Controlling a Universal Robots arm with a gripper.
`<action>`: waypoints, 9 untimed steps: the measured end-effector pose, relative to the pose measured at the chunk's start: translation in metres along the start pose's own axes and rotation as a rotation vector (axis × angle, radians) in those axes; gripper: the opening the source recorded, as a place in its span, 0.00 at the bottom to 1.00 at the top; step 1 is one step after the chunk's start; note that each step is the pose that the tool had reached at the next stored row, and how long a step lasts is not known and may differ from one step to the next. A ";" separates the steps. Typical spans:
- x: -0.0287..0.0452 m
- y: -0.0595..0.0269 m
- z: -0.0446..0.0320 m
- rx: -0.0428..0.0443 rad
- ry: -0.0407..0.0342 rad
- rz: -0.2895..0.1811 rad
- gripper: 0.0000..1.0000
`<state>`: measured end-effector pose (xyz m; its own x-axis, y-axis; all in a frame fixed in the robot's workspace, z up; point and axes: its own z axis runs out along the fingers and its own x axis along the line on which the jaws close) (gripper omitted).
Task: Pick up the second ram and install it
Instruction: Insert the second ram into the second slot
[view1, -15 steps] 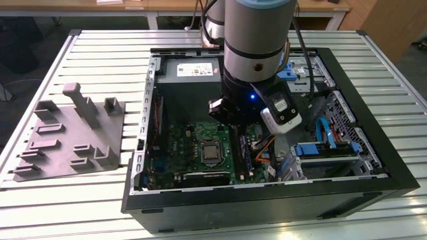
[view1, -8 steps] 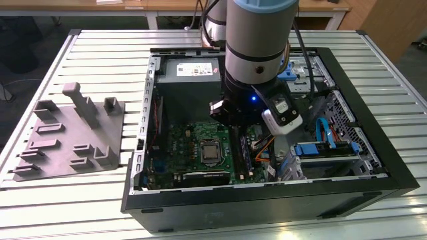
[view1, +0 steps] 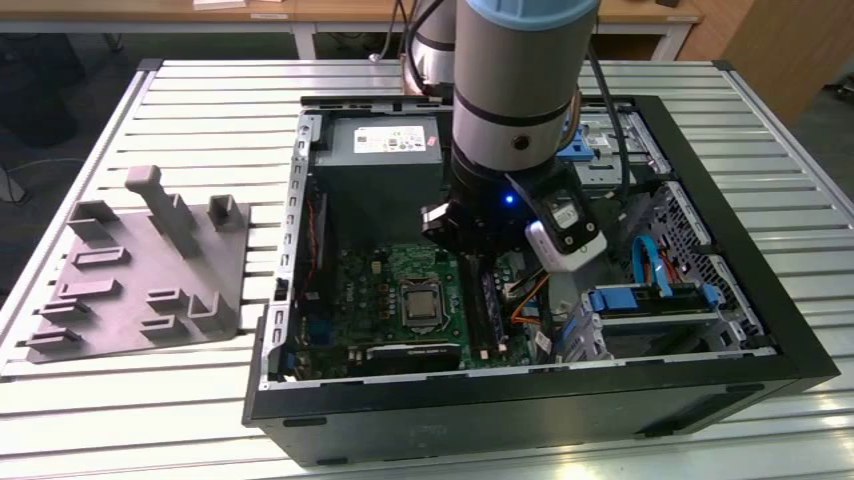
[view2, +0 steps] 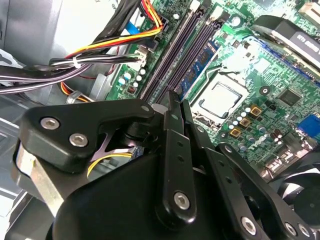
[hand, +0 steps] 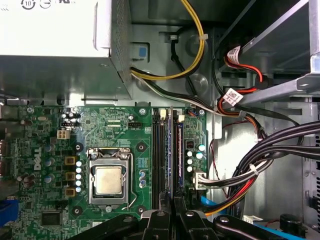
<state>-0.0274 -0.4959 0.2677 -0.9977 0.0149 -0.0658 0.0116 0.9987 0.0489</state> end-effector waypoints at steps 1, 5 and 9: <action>-0.0005 0.0000 0.0002 0.0000 0.0000 0.000 0.14; -0.0008 -0.0001 0.0011 0.0000 -0.0001 0.000 0.14; -0.0014 -0.0001 0.0018 0.0000 -0.0001 0.000 0.14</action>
<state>-0.0258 -0.4959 0.2660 -0.9977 0.0147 -0.0659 0.0115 0.9987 0.0488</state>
